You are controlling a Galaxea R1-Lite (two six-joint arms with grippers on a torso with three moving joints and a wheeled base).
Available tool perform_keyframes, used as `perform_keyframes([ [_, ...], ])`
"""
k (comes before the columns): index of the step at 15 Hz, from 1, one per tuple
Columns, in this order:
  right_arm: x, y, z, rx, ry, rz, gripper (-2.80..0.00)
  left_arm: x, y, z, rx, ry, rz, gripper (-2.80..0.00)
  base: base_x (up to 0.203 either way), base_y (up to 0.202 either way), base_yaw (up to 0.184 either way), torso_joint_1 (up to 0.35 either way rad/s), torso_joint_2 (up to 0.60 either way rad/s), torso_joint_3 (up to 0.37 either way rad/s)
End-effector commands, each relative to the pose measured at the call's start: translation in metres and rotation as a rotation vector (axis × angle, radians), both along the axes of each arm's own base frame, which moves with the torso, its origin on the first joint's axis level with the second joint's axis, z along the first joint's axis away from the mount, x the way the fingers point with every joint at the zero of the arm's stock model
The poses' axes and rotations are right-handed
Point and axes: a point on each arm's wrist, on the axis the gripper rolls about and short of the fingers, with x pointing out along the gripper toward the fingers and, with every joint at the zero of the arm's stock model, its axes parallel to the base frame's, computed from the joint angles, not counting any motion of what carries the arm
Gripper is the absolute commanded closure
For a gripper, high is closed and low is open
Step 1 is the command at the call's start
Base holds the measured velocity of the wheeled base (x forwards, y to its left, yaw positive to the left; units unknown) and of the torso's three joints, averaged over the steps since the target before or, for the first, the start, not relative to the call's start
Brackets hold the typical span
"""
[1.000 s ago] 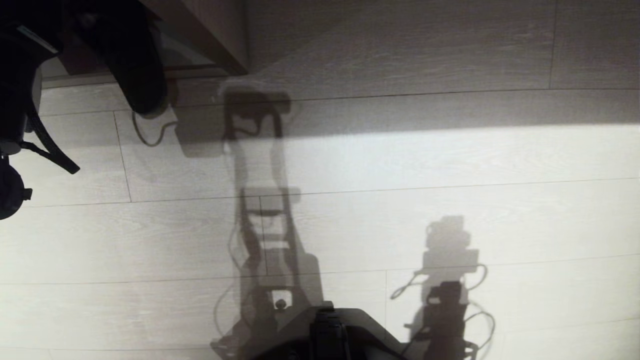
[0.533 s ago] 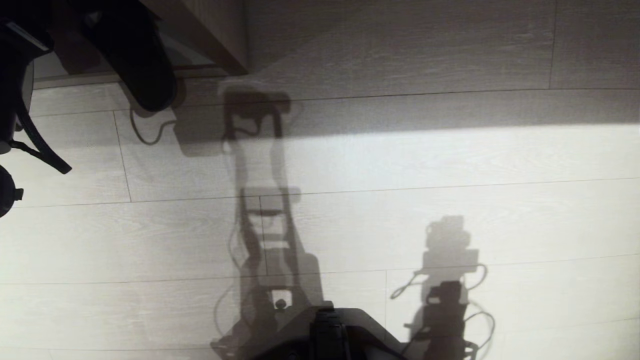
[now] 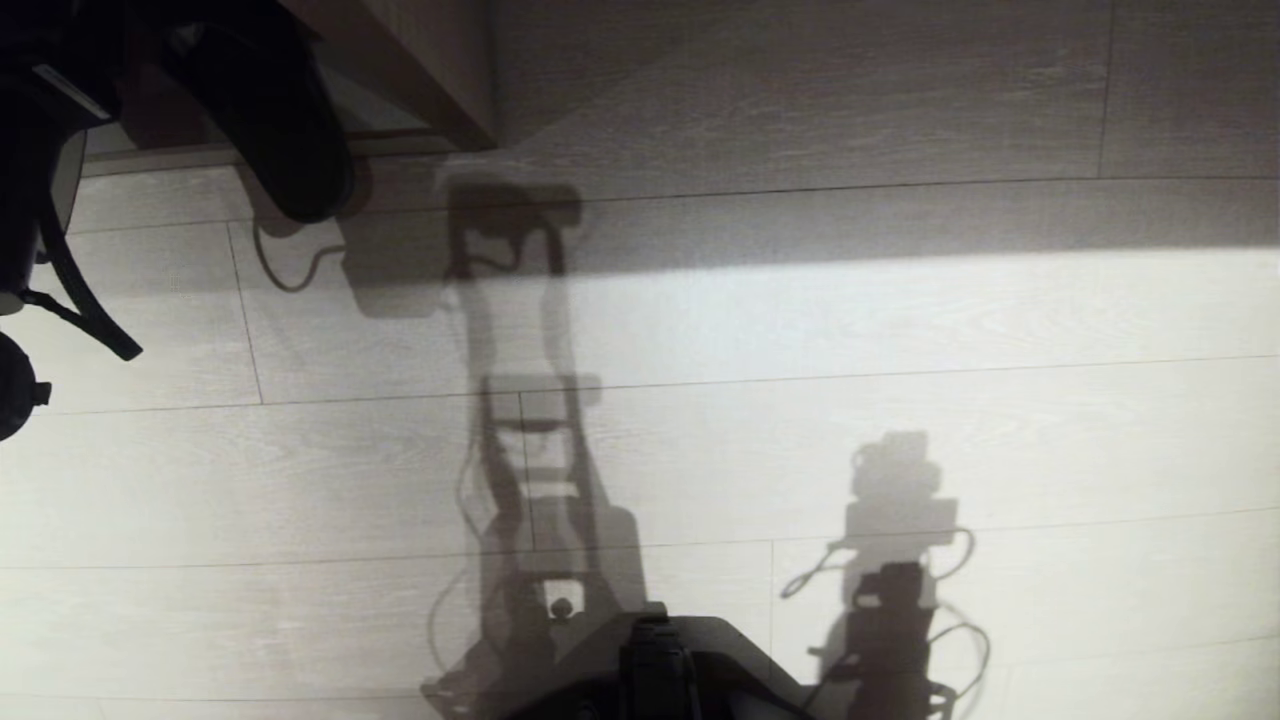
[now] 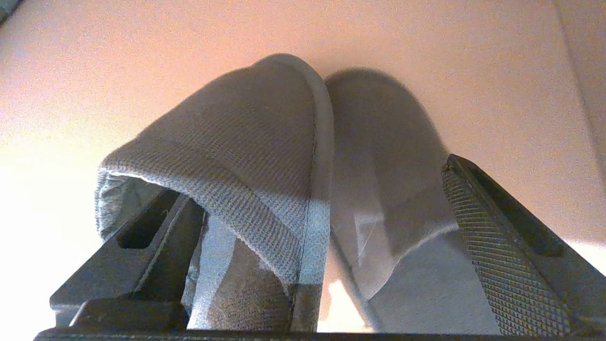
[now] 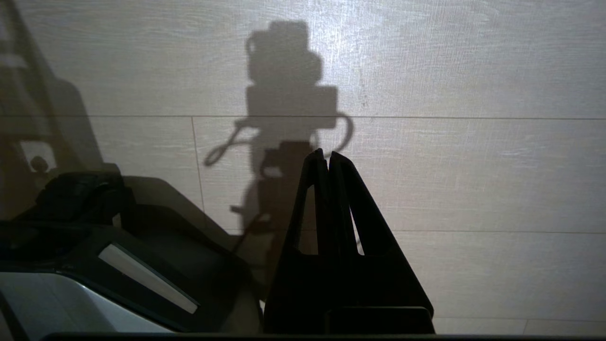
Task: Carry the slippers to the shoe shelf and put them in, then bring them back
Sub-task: Place the slippers into the shoe cabinet
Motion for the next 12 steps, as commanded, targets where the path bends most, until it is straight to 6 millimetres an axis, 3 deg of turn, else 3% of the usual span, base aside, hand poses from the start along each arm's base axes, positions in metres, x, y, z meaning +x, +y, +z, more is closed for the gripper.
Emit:
perform_keyframes([
  [1,0.000,0.000,0.000,0.000,-0.002,0.000,0.00,0.011,0.000,-0.008,0.021,0.002,0.010,-2.80,0.000,0.000,0.000,0.000,0.00,0.000],
  [5,0.000,0.000,0.000,0.000,-0.002,0.000,0.00,0.010,-0.002,-0.011,0.075,0.012,-0.028,-2.80,0.000,0.000,0.000,0.000,0.00,0.000],
  [12,0.000,0.000,0.000,0.000,-0.002,0.000,0.00,-0.027,-0.002,-0.005,0.084,-0.057,-0.004,-2.80,0.000,0.000,0.000,0.000,0.00,0.000],
])
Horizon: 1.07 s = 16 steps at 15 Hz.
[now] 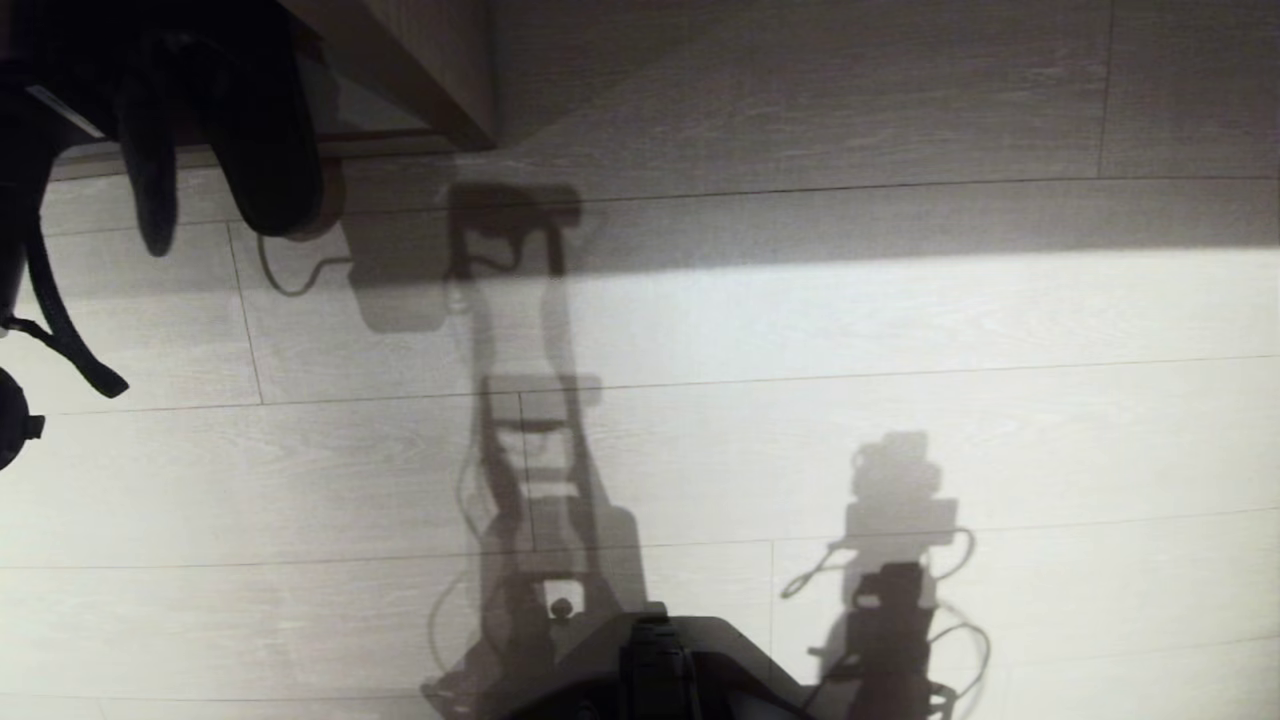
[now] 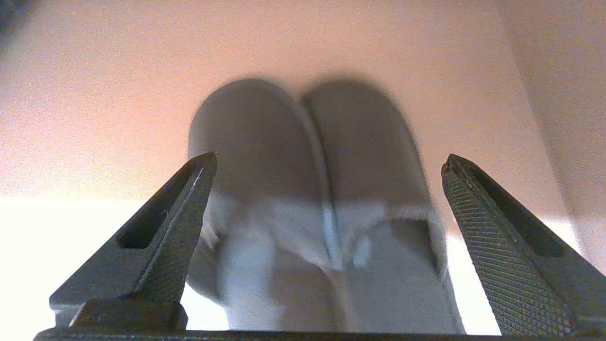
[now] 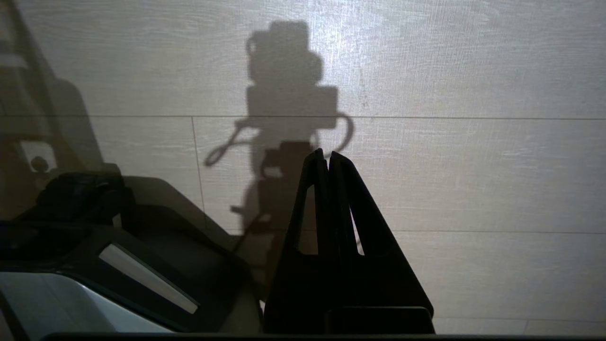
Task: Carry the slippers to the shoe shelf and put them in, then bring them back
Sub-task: Place the slippers into the shoe cabinet
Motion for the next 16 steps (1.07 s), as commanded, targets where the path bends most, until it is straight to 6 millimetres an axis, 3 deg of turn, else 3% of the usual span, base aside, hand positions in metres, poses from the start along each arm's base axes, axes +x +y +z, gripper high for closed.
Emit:
perform_keyframes([
  [1,0.000,0.000,0.000,0.000,-0.002,0.002,0.00,-0.010,0.001,0.003,0.002,-0.020,0.013,-2.80,0.000,0.000,0.000,0.000,0.00,0.000],
  [10,0.000,0.000,0.000,-0.001,-0.002,0.000,0.00,-0.017,0.005,0.008,0.011,-0.031,0.025,-2.80,0.000,0.000,0.000,0.000,0.00,0.000],
  [16,0.000,0.000,0.000,0.000,-0.002,0.001,0.00,-0.028,0.016,0.016,0.006,0.110,0.055,-2.80,0.000,0.000,0.000,0.000,0.00,0.000],
])
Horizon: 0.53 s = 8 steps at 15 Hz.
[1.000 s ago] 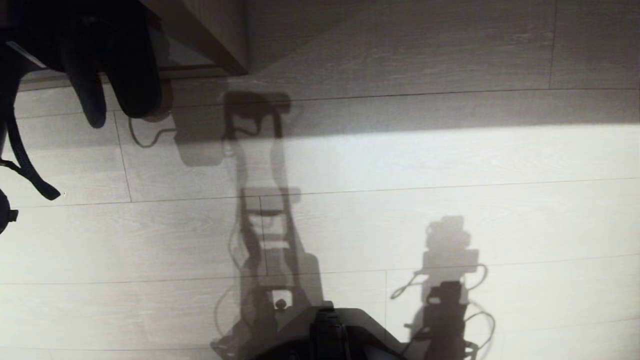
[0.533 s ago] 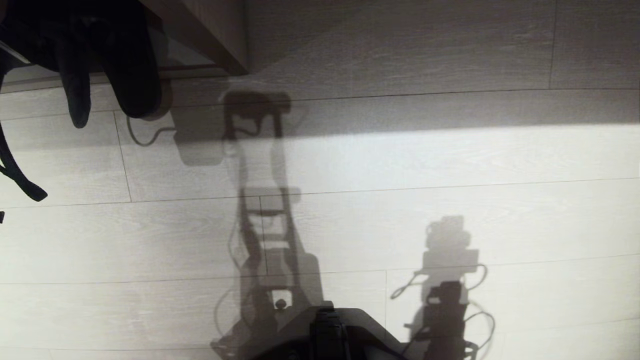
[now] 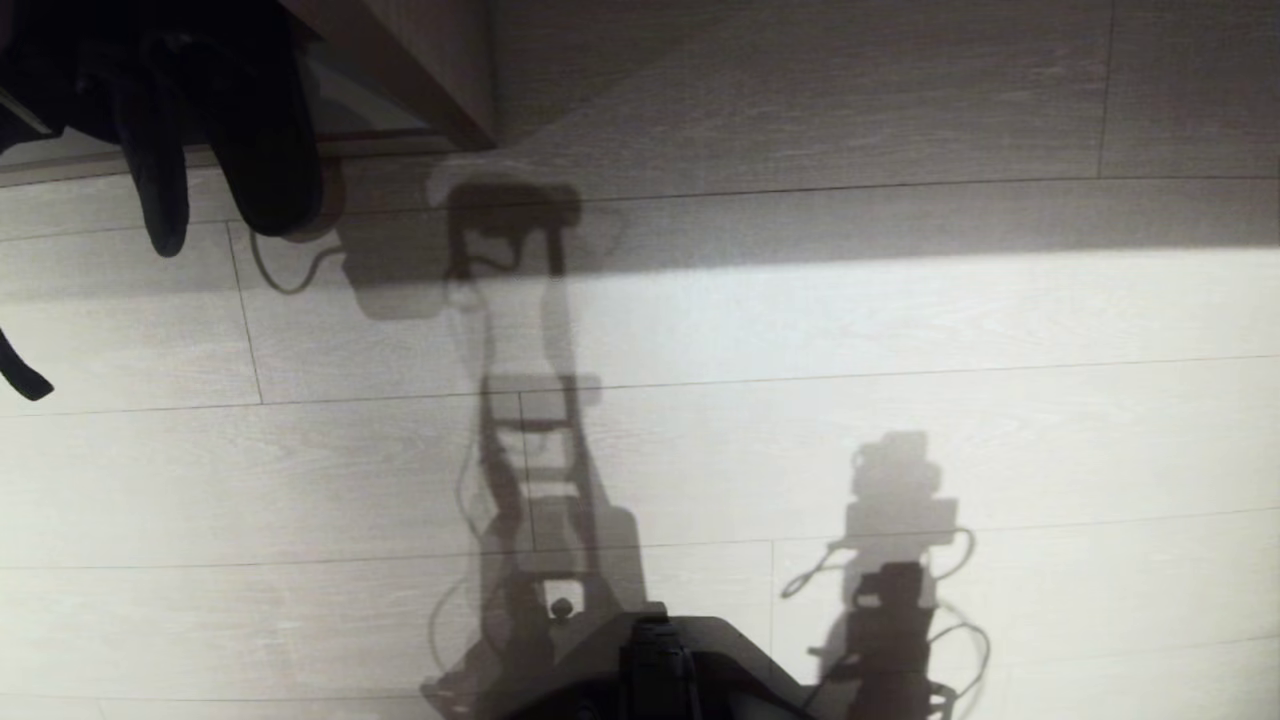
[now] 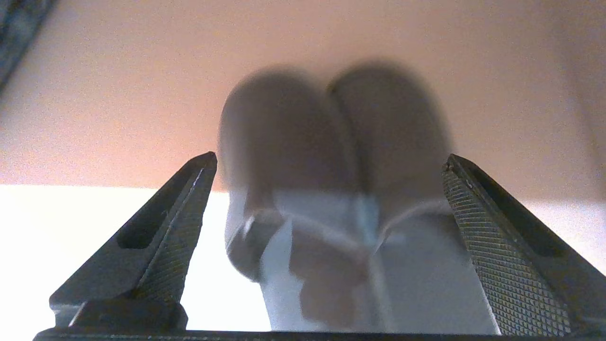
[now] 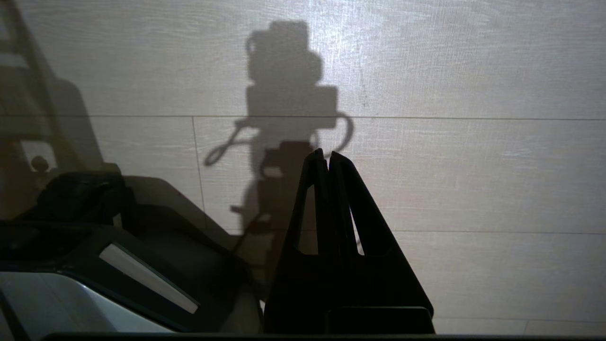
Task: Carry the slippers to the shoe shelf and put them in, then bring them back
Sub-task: Place the slippers into the shoe cabinet
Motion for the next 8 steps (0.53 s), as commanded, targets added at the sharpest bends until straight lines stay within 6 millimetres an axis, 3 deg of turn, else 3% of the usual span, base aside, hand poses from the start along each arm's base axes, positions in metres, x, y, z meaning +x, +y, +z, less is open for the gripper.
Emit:
perform_keyframes([
  [1,0.000,0.000,0.000,0.000,-0.002,0.001,0.00,-0.016,-0.002,0.004,0.007,0.017,0.018,-2.80,0.000,0.000,0.000,0.000,0.00,0.000],
  [3,0.000,0.000,0.000,0.000,-0.002,0.001,0.00,-0.023,-0.004,0.001,0.027,0.035,0.040,-2.80,0.000,0.000,0.000,0.000,0.00,0.000],
  [8,0.000,0.000,0.000,0.000,-0.002,0.001,0.00,-0.045,-0.011,-0.046,0.107,0.215,0.135,-2.80,0.000,0.000,0.000,0.000,0.00,0.000],
])
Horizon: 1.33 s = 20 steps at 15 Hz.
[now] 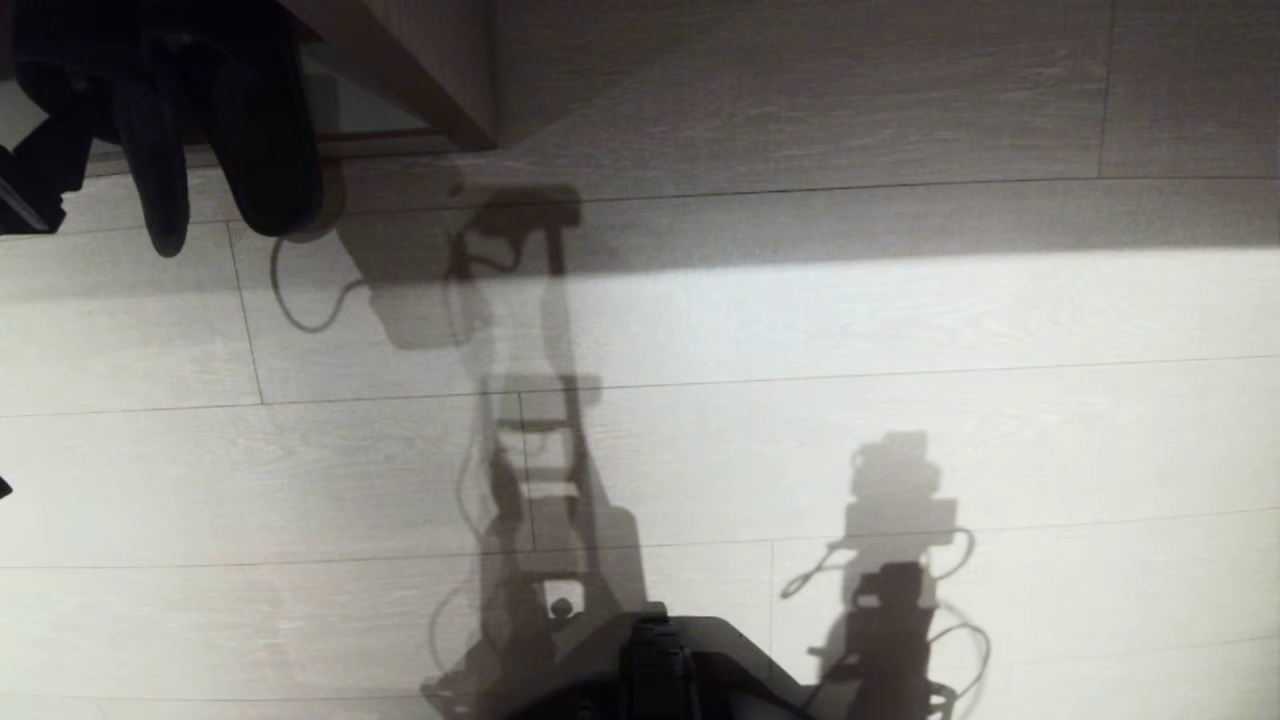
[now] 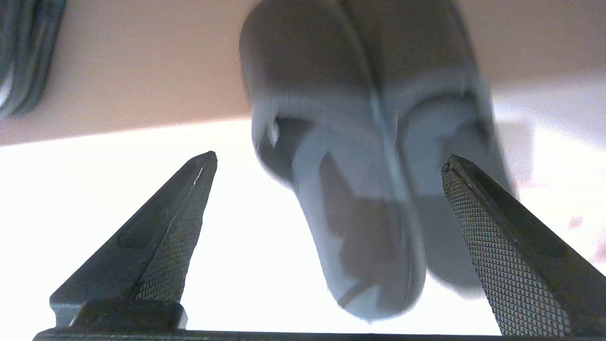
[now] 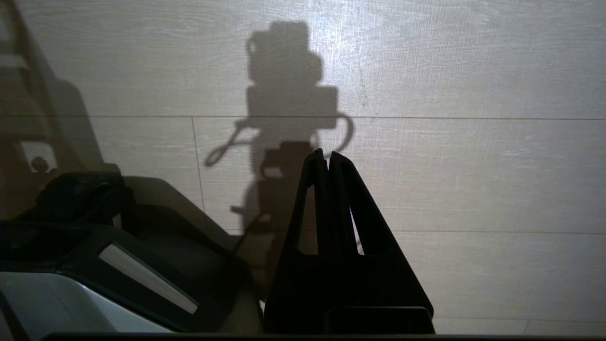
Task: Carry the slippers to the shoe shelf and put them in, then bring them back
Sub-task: Place the slippers into the shoe cabinet, then pick up the slippers in the shoe cabinet
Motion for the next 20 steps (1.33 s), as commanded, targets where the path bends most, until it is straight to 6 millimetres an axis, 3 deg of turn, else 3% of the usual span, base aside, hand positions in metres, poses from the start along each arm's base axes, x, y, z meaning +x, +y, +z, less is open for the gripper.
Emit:
perform_keyframes([
  [1,0.000,0.000,0.000,0.000,-0.002,0.001,0.00,-0.013,-0.004,-0.021,0.012,0.076,0.023,-2.80,0.000,0.000,0.000,0.000,0.00,0.000],
  [4,0.000,0.000,0.000,0.000,-0.002,0.002,0.00,-0.023,-0.002,-0.033,0.022,0.136,0.062,-2.80,0.000,0.000,0.000,0.000,0.00,0.000],
  [14,0.000,0.000,0.000,0.000,-0.002,0.001,0.00,-0.099,-0.022,-0.074,-0.040,0.259,0.210,-2.80,0.000,0.000,0.000,0.000,0.00,0.000],
  [15,0.000,0.000,0.000,0.000,-0.002,0.001,0.00,-0.105,-0.024,-0.082,-0.040,0.280,0.217,0.00,0.000,0.000,0.000,0.000,0.00,0.000],
  [18,0.000,0.000,0.000,0.000,-0.002,0.001,0.00,-0.116,-0.033,-0.094,-0.039,0.318,0.203,0.00,0.000,0.000,0.000,0.000,0.00,0.000],
  [20,0.000,0.000,0.000,0.000,-0.002,0.001,0.00,-0.134,-0.043,-0.103,-0.044,0.317,0.190,0.00,0.000,0.000,0.000,0.000,0.00,0.000],
])
